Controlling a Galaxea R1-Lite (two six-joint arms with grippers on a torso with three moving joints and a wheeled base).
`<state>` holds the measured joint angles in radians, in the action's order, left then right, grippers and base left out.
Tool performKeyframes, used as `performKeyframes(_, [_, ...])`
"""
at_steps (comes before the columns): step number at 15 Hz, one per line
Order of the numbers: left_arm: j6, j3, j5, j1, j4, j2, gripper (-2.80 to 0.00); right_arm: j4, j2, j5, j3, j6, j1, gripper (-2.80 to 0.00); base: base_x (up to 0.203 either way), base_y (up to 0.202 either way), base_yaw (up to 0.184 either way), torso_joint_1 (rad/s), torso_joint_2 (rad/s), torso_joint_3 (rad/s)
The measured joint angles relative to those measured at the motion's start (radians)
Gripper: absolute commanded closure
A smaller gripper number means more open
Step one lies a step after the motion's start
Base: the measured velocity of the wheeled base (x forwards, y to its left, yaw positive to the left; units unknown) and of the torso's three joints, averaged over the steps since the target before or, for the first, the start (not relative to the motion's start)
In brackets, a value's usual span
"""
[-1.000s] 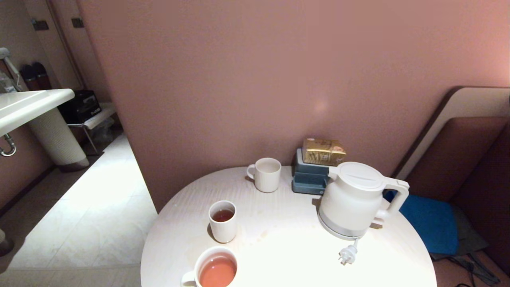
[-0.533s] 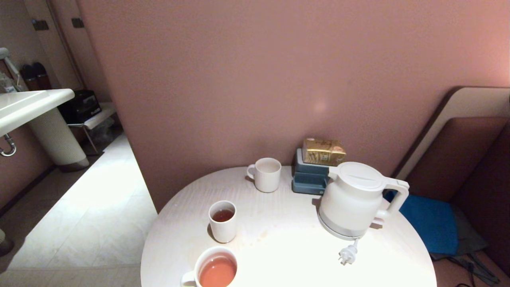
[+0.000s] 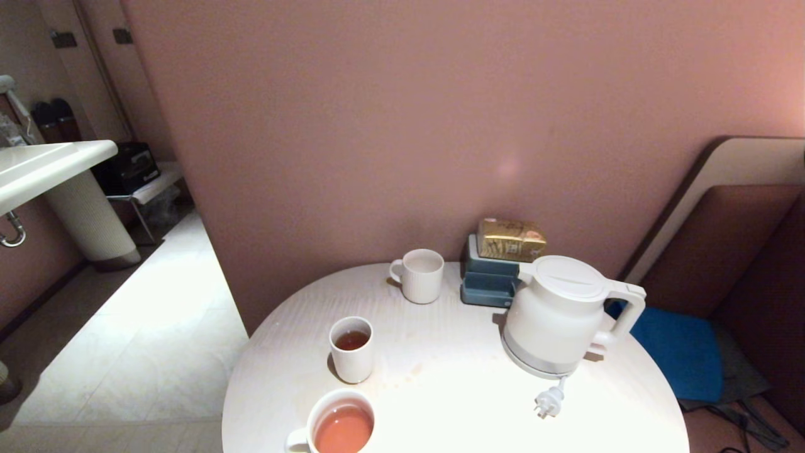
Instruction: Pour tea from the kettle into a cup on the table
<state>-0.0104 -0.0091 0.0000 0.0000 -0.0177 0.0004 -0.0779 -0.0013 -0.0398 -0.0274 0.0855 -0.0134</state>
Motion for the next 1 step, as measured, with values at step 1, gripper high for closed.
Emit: performKeyframes(1, [0.0,0.0,0.0,0.0,0.0,0.0,0.0,0.0,0.0,0.0,0.0,-0.001,0.0,0.0,0.0,0.0,0.0,0.0,0.0,0.0])
